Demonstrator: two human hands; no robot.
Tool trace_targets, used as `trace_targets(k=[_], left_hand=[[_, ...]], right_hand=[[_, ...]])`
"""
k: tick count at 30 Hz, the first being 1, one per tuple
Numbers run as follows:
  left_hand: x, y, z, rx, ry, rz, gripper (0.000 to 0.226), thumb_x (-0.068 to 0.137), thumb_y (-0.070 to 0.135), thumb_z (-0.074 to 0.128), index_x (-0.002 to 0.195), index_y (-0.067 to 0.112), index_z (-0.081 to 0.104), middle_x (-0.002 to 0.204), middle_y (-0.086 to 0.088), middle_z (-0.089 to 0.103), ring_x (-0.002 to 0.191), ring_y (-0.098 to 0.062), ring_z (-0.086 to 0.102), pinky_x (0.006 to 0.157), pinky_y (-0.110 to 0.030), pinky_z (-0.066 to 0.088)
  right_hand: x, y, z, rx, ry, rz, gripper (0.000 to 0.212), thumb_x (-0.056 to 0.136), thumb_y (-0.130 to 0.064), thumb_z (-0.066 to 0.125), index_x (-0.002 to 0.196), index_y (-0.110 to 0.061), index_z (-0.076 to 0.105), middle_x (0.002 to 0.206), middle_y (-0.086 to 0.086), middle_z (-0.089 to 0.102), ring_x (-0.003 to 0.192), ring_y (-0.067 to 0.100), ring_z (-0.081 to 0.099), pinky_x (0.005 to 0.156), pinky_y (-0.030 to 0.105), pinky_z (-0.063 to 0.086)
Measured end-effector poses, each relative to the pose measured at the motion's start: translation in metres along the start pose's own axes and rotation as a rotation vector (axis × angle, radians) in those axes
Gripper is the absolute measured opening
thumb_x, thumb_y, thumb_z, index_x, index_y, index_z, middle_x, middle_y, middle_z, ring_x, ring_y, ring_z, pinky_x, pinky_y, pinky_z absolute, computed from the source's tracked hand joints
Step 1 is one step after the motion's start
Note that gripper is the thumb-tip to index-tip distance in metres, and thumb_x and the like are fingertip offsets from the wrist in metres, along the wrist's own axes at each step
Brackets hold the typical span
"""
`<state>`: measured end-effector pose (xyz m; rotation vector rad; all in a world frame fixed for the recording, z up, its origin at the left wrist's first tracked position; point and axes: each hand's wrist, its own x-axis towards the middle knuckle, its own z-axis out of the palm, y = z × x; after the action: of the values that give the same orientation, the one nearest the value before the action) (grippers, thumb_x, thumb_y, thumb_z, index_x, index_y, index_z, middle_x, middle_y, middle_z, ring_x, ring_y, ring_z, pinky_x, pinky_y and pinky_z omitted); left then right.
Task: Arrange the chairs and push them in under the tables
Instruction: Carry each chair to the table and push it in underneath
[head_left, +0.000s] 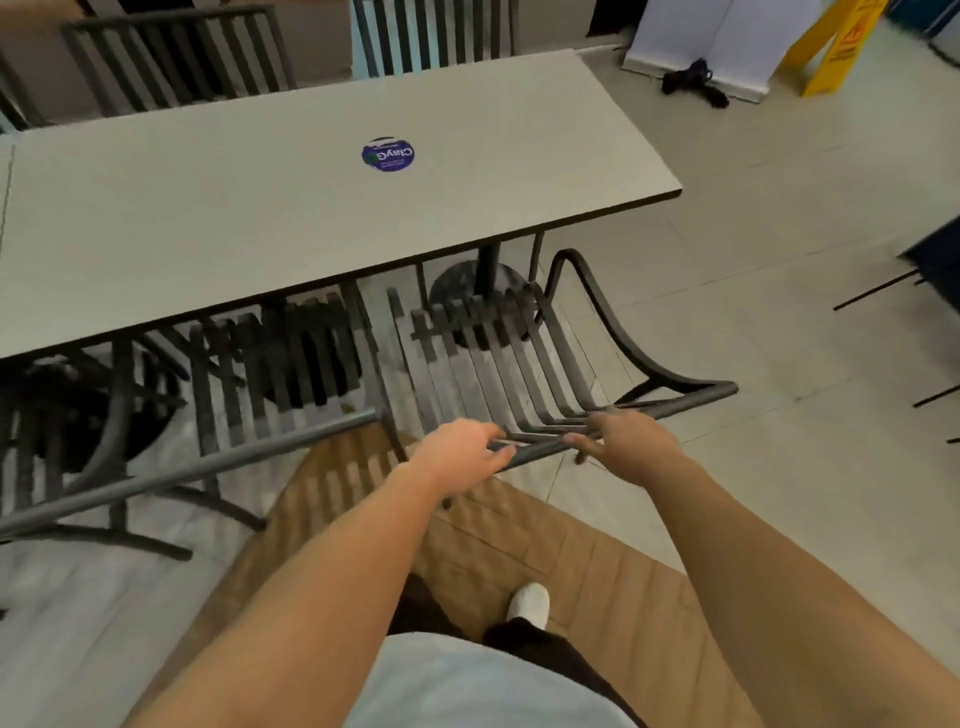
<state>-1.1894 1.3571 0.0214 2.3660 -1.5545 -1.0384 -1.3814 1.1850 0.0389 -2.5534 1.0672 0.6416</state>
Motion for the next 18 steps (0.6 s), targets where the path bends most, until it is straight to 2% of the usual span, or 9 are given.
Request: trace_targets(k=[6,9,14,18], left_hand=[[0.027,0.024,0.011,0.024,-0.024,-0.033,0.048,0.102,0.057,0.048,0.134,0.025,0.063,0.123,0.002,0.069,0.106,-0.018,0.066,0.091,-0.04,0.057],[0.046,0.028,0.013,0.062,-0.071,-0.017,0.047,0.101,0.058,0.049,0.13,0.024,0.064,0.117,-0.001,0.069,0.105,-0.021,0.065,0.088,-0.039,0.056],[0.068,0.037,0.024,0.112,-0.144,-0.048,0.06,0.099,0.062,0.051,0.143,0.022,0.056,0.128,-0.005,0.064,0.114,-0.024,0.062,0.095,-0.041,0.054],[0.074,0.042,0.042,0.075,-0.207,-0.119,0.047,0.096,0.057,0.058,0.128,0.022,0.06,0.108,0.0,0.059,0.099,-0.021,0.062,0.087,-0.037,0.054]], right_hand=[[0.018,0.045,-0.009,-0.019,-0.006,-0.003,0.073,0.088,-0.083,0.038,0.131,-0.028,0.058,0.124,0.0,0.064,0.114,0.022,0.059,0.087,0.039,0.053],[0.026,0.057,-0.009,-0.015,-0.015,0.003,0.076,0.087,-0.082,0.04,0.139,-0.029,0.054,0.128,-0.001,0.063,0.118,0.022,0.057,0.091,0.04,0.053],[0.048,0.081,-0.003,-0.033,-0.039,-0.023,0.08,0.086,-0.08,0.047,0.149,-0.03,0.043,0.146,-0.001,0.052,0.133,0.023,0.049,0.102,0.041,0.048],[0.07,0.101,0.009,-0.036,-0.104,-0.062,0.083,0.085,-0.075,0.056,0.153,-0.031,0.037,0.153,0.001,0.045,0.139,0.025,0.043,0.107,0.043,0.045]])
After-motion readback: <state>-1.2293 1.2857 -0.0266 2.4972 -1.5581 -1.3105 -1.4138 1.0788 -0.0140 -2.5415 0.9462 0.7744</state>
